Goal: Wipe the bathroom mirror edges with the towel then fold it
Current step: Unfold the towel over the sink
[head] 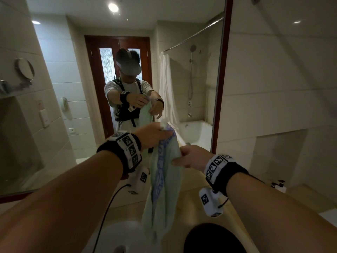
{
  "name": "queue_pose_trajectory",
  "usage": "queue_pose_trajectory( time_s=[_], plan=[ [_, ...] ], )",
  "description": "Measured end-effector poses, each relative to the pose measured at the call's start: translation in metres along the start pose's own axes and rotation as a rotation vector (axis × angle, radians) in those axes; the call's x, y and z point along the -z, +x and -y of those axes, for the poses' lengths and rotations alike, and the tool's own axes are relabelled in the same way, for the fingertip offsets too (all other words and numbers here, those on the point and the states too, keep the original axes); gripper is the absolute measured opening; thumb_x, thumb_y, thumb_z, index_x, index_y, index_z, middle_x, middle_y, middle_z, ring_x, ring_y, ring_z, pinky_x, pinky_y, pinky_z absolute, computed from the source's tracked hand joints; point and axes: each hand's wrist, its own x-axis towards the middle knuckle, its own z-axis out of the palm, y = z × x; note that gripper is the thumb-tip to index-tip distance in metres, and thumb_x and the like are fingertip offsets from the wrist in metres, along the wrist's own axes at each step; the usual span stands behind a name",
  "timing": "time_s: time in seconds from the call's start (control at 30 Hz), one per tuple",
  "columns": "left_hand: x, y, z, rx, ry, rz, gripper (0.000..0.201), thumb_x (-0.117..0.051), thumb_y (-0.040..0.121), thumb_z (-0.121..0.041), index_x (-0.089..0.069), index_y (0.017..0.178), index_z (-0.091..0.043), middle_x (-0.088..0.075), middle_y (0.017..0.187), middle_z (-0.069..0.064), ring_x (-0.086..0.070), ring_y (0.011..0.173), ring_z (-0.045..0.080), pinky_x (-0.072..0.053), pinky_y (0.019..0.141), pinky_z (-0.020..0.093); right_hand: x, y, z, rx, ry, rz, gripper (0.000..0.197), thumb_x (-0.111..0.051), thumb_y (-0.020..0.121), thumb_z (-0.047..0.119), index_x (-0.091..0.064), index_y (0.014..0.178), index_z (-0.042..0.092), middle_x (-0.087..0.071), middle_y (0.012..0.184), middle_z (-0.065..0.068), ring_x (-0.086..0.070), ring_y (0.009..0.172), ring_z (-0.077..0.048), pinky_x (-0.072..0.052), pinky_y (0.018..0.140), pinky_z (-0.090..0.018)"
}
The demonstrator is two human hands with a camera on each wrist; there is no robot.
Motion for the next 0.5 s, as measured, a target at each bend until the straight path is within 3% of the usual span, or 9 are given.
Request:
queue_pose_trajectory(
  time_s=[0.07, 0.13, 0.23, 0.3, 0.37, 0.47, 0.5],
  plan=[
    [0.015, -0.003, -0.012, -0.074, 0.005, -0.065, 0.044, -0.060, 0.098, -0.035, -0.068, 0.100, 0.008, -0.073, 0.097, 0.022, -0.068, 0.088, 0.034, -0.054, 0.093, 0.045, 0.000, 0.002, 0.005, -0.006, -0.028, 0.035, 0.016, -0.076, 0.085, 0.023, -0.071, 0.101, 0.024, -0.072, 0.083, 0.018, -0.068, 0.067, 0.008, -0.048, 0.057, -0.007],
    [0.030, -0.005, -0.023, -0.120, -0.078, -0.147, 0.043, -0.061, 0.092, -0.042, -0.070, 0.090, 0.000, -0.075, 0.090, 0.017, -0.070, 0.083, 0.032, -0.056, 0.093, 0.051, -0.001, 0.003, 0.006, -0.035, -0.139, 0.072, 0.022, -0.080, 0.081, 0.030, -0.071, 0.101, 0.028, -0.072, 0.085, 0.018, -0.069, 0.074, 0.002, -0.051, 0.066, -0.013],
    [0.053, -0.005, -0.038, -0.144, -0.205, -0.308, 0.043, -0.064, 0.089, -0.048, -0.073, 0.100, -0.008, -0.078, 0.100, 0.013, -0.074, 0.093, 0.026, -0.056, 0.097, 0.046, -0.004, 0.003, -0.007, -0.120, -0.347, 0.117, 0.043, -0.083, 0.074, 0.038, -0.073, 0.112, 0.022, -0.073, 0.106, 0.005, -0.068, 0.096, -0.015, -0.055, 0.089, -0.031],
    [0.067, -0.006, -0.048, -0.175, -0.281, -0.382, 0.037, -0.064, 0.093, -0.045, -0.073, 0.104, -0.012, -0.078, 0.103, 0.009, -0.074, 0.098, 0.027, -0.057, 0.096, 0.049, -0.005, 0.002, -0.019, -0.198, -0.496, 0.108, 0.053, -0.081, 0.075, 0.043, -0.070, 0.120, 0.017, -0.071, 0.114, -0.003, -0.066, 0.106, -0.024, -0.054, 0.094, -0.035],
    [0.079, -0.006, -0.052, -0.179, -0.311, -0.423, 0.029, -0.061, 0.099, -0.037, -0.072, 0.106, -0.012, -0.078, 0.104, 0.009, -0.074, 0.099, 0.028, -0.058, 0.094, 0.048, 0.000, -0.002, -0.024, -0.271, -0.571, 0.058, 0.050, -0.076, 0.078, 0.047, -0.070, 0.117, 0.015, -0.071, 0.110, -0.006, -0.067, 0.101, -0.025, -0.055, 0.086, -0.032],
    [0.090, -0.004, -0.045, -0.179, -0.292, -0.429, 0.019, -0.062, 0.098, -0.035, -0.073, 0.096, -0.019, -0.078, 0.102, 0.008, -0.074, 0.098, 0.027, -0.058, 0.094, 0.049, 0.010, -0.008, -0.021, -0.383, -0.546, -0.054, 0.042, -0.066, 0.087, 0.050, -0.071, 0.107, 0.013, -0.070, 0.091, -0.002, -0.067, 0.078, -0.018, -0.052, 0.064, -0.026],
    [0.093, -0.002, -0.039, -0.169, -0.243, -0.420, 0.020, -0.063, 0.097, -0.036, -0.074, 0.095, -0.019, -0.078, 0.101, 0.007, -0.074, 0.097, 0.026, -0.058, 0.093, 0.049, 0.015, -0.009, -0.018, -0.410, -0.590, -0.105, 0.042, -0.060, 0.090, 0.051, -0.070, 0.103, 0.013, -0.069, 0.088, -0.002, -0.068, 0.078, -0.018, -0.051, 0.064, -0.026]
  ],
)
